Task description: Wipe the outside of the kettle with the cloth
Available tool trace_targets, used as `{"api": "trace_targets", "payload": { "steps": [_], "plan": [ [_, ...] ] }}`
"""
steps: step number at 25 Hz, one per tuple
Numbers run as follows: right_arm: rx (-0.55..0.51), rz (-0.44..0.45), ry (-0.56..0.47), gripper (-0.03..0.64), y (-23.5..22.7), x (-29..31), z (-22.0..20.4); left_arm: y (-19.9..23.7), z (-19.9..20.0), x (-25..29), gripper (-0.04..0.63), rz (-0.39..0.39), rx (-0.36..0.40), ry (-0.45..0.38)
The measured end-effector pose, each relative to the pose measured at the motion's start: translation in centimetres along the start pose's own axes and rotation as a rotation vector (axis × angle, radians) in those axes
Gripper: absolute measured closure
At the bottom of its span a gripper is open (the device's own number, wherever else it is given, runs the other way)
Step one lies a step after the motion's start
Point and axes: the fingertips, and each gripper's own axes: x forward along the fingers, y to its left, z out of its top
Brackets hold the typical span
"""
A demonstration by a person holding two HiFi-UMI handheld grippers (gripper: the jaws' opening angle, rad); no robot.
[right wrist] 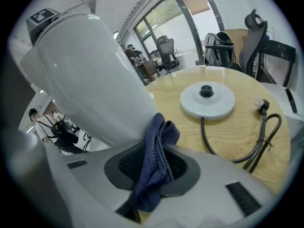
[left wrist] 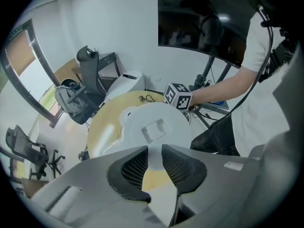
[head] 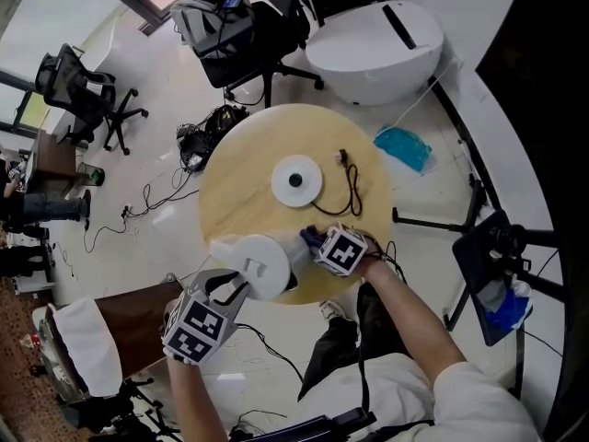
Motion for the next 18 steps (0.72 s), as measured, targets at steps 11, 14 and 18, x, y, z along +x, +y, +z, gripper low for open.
{"api": "trace_targets", "payload": {
  "steps": [11, 14, 18],
  "plan": [
    [0.21, 0.123, -0.035, 0.534, -1.0, 0.5, -0.4, 0.0, -0.5, 0.0, 0.534, 0.008, 0.065, 0.054],
    [0.123, 0.166, -0.113, 0.534, -0.2, -2.1, 3.5, -0.2, -0.4, 0.2, 0.535, 0.008, 0.063, 0.057],
    [-0.085, 0.186, -0.203, 0.534, 3.5, -8.2, 8.0, -0.3, -0.3, 0.4, 0.535, -0.002, 0.043, 0.055]
  ]
}}
